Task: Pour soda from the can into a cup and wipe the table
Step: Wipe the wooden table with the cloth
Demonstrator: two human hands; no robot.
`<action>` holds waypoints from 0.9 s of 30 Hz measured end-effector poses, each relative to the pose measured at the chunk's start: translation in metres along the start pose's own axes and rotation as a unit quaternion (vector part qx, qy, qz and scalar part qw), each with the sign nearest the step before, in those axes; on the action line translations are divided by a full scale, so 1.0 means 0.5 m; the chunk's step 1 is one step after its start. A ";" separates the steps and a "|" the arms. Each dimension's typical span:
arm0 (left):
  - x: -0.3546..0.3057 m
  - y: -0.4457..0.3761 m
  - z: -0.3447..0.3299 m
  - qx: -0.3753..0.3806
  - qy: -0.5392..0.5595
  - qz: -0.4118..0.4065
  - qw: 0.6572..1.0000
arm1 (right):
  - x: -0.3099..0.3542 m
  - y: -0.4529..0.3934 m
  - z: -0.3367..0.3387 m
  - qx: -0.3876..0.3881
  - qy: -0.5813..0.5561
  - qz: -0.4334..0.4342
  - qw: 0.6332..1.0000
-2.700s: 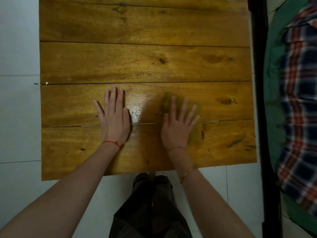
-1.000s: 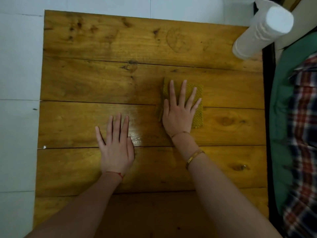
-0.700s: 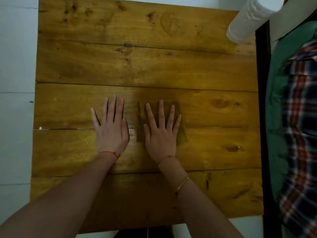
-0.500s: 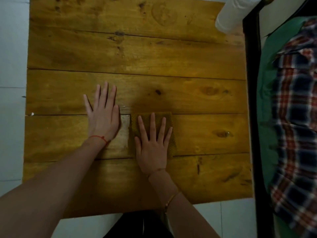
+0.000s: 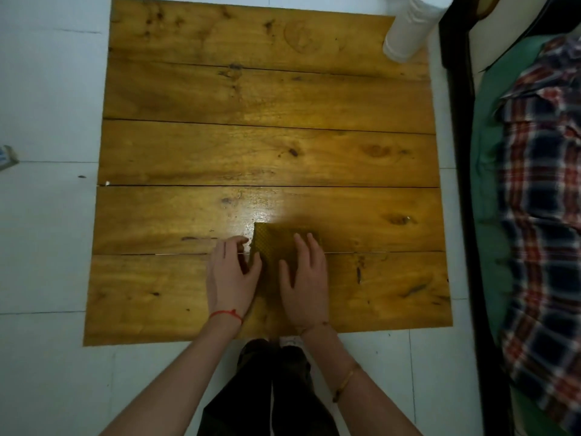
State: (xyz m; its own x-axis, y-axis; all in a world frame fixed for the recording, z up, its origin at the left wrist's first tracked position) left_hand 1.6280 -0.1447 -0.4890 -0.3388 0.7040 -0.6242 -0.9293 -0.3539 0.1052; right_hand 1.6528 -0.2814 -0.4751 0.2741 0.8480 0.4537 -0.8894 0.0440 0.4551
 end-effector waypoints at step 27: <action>-0.044 0.028 0.038 0.058 0.337 0.264 0.902 | -0.049 -0.041 0.124 0.181 -0.318 -0.289 0.885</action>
State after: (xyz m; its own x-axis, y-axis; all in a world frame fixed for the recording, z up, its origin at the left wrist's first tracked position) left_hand 1.6197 -0.1535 -0.4591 -0.6096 -0.0917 -0.7873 -0.6865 -0.4355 0.5823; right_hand 1.6869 -0.3356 -0.4480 0.8976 0.2658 0.3517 -0.3895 0.1046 0.9151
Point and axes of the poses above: each hand's wrist, its own y-axis away from the middle knuckle, its own z-axis out of the back of the hand, x = y × z, the point moved 1 cm from there along -y, towards the middle knuckle, and after that the axes turned 13 degrees about -z, right-handed, at the moved point
